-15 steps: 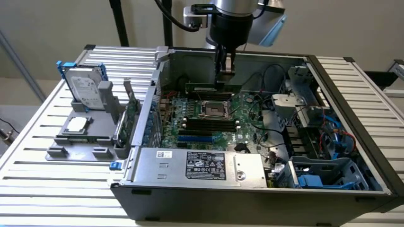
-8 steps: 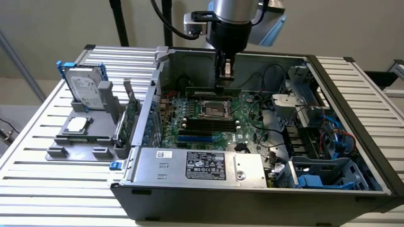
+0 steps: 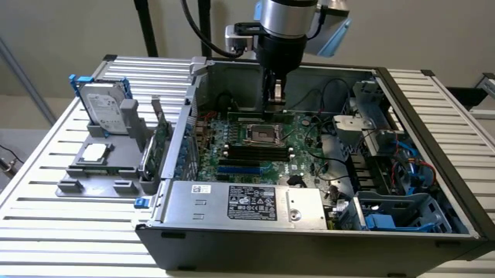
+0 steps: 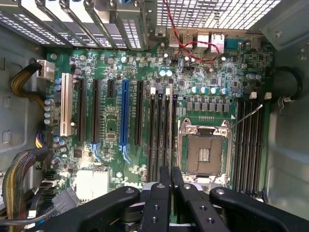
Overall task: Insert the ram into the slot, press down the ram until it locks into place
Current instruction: 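Insert the ram into the slot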
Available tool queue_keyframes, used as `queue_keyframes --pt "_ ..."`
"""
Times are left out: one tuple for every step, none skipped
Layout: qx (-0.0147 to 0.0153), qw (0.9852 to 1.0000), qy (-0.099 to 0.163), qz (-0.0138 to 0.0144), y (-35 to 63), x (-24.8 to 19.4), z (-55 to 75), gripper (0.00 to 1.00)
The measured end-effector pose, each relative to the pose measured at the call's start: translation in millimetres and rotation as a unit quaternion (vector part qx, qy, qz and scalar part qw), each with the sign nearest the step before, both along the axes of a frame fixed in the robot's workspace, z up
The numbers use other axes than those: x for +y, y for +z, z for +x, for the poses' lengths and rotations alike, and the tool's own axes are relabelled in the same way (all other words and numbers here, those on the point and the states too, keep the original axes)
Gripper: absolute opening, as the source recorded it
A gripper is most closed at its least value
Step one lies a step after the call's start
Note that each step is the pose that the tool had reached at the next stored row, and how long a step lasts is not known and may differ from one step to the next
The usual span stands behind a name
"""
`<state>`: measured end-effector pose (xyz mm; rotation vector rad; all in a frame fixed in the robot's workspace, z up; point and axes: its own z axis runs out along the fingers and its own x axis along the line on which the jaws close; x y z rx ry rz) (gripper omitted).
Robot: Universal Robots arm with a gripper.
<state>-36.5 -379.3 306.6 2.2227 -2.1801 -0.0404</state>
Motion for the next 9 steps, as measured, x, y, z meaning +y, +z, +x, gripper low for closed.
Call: queue_keyframes --pt "0.0 1.0 0.0 -0.0012 -1.4 0.0 0.0 0.13" --pt "0.0 1.0 -0.001 -0.0024 -2.6 0.0 0.1 0.13" --pt "0.0 1.0 -0.002 -0.0039 -3.7 0.0 0.2 0.13" --pt "0.0 1.0 -0.003 -0.0056 -4.8 0.0 0.3 0.13" --pt "0.0 1.0 -0.005 -0.008 -6.2 0.0 0.8 0.13" --pt "0.0 0.9999 -0.006 -0.0103 -7.6 0.0 1.4 0.13" --pt "0.0 0.9999 -0.007 -0.012 -8.6 0.0 1.8 0.13" --pt "0.0 0.9999 -0.008 -0.0135 -9.5 0.0 2.2 0.13" --pt "0.0 0.9998 -0.009 -0.0151 -10.5 0.0 2.4 0.13"
